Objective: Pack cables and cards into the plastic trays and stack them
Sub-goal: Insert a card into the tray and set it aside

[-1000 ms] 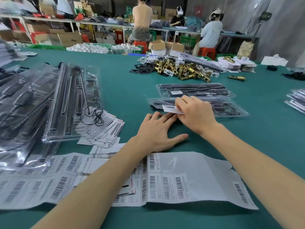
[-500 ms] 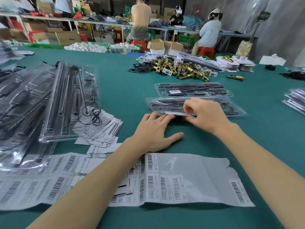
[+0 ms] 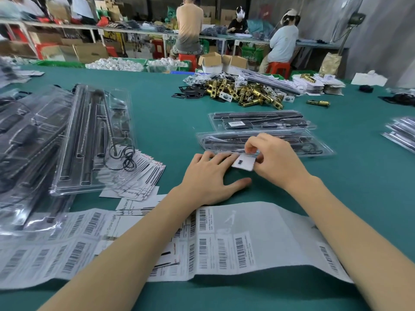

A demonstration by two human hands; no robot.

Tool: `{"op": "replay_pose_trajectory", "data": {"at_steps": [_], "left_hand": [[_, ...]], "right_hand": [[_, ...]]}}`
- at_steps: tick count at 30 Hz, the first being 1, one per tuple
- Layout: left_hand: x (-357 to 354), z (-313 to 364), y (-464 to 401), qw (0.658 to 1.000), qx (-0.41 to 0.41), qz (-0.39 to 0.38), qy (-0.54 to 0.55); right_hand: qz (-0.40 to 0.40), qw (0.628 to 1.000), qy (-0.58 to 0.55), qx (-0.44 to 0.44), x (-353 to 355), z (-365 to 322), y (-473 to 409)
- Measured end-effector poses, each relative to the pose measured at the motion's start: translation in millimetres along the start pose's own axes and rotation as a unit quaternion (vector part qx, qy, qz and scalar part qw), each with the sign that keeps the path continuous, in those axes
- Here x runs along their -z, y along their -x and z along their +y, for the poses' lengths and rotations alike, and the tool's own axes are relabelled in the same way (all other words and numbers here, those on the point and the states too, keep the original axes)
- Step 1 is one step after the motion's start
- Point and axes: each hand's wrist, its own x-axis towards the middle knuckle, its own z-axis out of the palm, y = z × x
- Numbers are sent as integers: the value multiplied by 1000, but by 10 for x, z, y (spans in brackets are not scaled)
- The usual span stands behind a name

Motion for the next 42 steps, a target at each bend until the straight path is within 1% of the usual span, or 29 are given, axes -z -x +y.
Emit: {"op": "replay_pose_trajectory", "data": {"at_steps": [1, 3, 5, 7, 11, 14, 16, 19, 21, 22, 26, 32, 36, 42], "left_hand": [[-1, 1, -7, 1000, 1, -3, -3], [2, 15, -15, 1000, 7, -7, -8], [10, 33, -20, 1000, 9, -7, -9], [17, 34, -29, 1000, 5, -9, -12], [11, 27, -55, 999, -3, -24, -21], [5, 7, -78, 1000, -1, -15, -11], [-13, 22, -81, 1000, 3, -12, -24], [-45, 69, -83, 999, 17, -8, -33], [-54, 95, -88, 999, 23, 7, -29], [-54, 106, -91, 999, 25, 13, -31], [-58, 143, -93, 998, 38, 6, -41], [-41, 189, -52, 996, 39, 21, -78], [-40, 202, -55, 997, 37, 15, -67], [2, 192, 15, 999, 27, -2, -47]], "right_hand": [[7, 1000, -5, -1, 11, 8, 31], [49, 999, 13, -5, 23, 1, 84], [72, 997, 25, 13, 30, -20, 135], [51, 998, -1, 34, 36, -8, 199], [4, 997, -79, -2, 121, 148, 348], [6, 996, -93, 8, 143, 163, 462], [38, 996, -79, 28, 127, 115, 520], [117, 991, -15, 63, 90, 54, 517], [155, 986, 3, 62, 55, 24, 480], [158, 986, 3, 57, 39, 6, 460], [124, 990, 0, 73, -45, -51, 465], [140, 988, 24, 61, -68, -26, 468], [174, 979, 42, 95, -76, -33, 477], [151, 985, 25, 81, -137, -35, 384]]}}
